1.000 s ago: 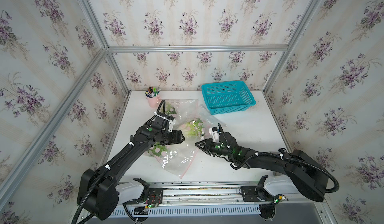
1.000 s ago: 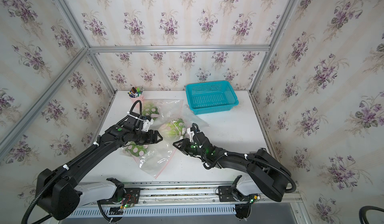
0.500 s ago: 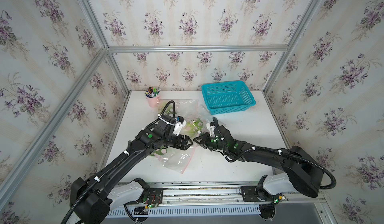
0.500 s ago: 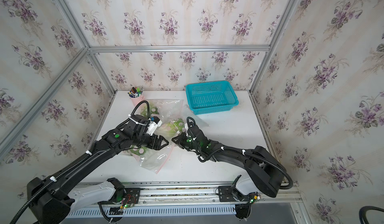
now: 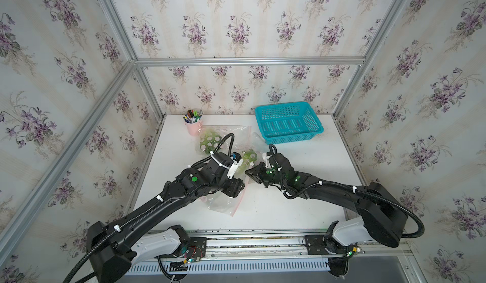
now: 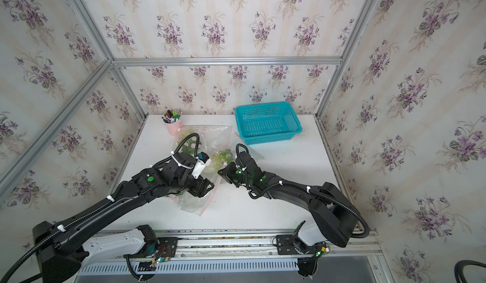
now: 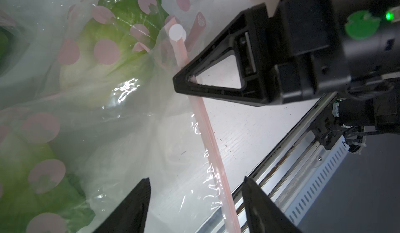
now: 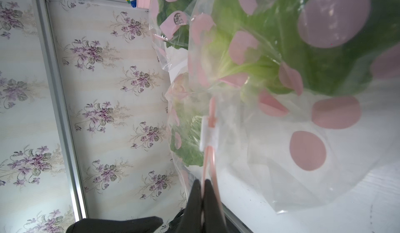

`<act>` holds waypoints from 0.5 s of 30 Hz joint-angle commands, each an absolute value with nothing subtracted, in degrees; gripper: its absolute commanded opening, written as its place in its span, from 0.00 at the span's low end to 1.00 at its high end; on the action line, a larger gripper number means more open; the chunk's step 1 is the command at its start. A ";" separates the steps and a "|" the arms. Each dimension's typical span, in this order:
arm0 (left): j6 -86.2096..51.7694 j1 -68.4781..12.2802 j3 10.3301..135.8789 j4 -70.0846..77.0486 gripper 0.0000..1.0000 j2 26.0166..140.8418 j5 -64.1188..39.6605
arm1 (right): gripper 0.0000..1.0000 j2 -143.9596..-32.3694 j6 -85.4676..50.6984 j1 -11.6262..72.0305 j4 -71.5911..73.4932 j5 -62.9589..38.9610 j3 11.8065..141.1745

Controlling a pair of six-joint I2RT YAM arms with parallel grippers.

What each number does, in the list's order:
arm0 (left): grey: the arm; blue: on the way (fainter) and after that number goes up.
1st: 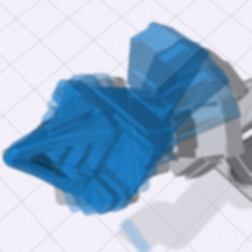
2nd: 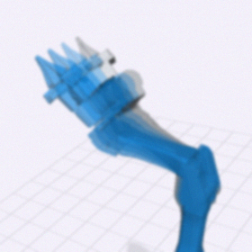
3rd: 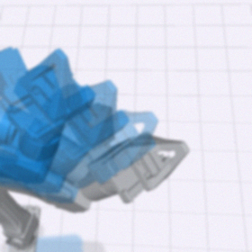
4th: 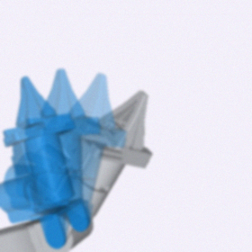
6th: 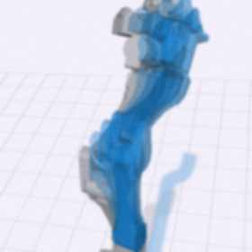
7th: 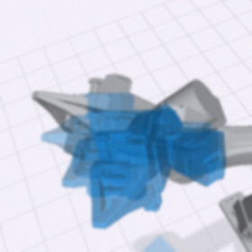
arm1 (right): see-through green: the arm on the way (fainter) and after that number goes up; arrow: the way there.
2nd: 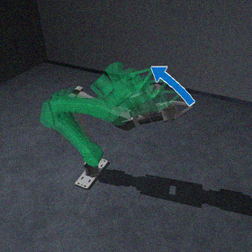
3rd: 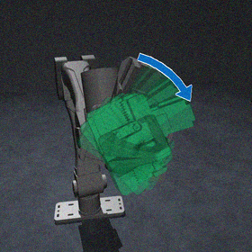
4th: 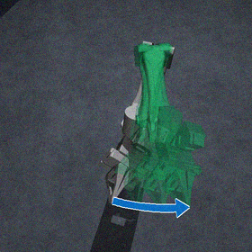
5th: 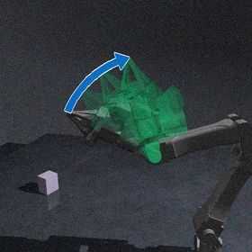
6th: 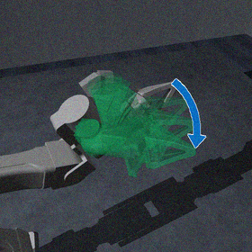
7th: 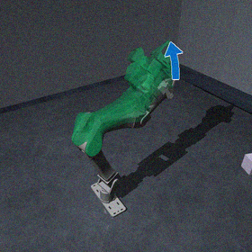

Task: Open the zip-top bag and take out the chinese cabbages
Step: Open the zipper of the food storage bag at the center of the board.

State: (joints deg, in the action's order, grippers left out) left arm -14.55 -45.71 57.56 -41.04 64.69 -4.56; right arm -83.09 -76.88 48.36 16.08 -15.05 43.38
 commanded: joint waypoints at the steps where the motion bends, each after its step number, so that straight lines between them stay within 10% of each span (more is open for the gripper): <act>1: -15.71 -47.24 58.91 -40.93 0.69 67.02 1.30 | 0.00 -83.28 -79.49 48.39 16.45 -15.47 44.19; 15: -23.67 -48.29 59.54 -39.07 0.62 70.71 9.94 | 0.00 -82.88 -82.06 48.35 18.08 -16.86 44.64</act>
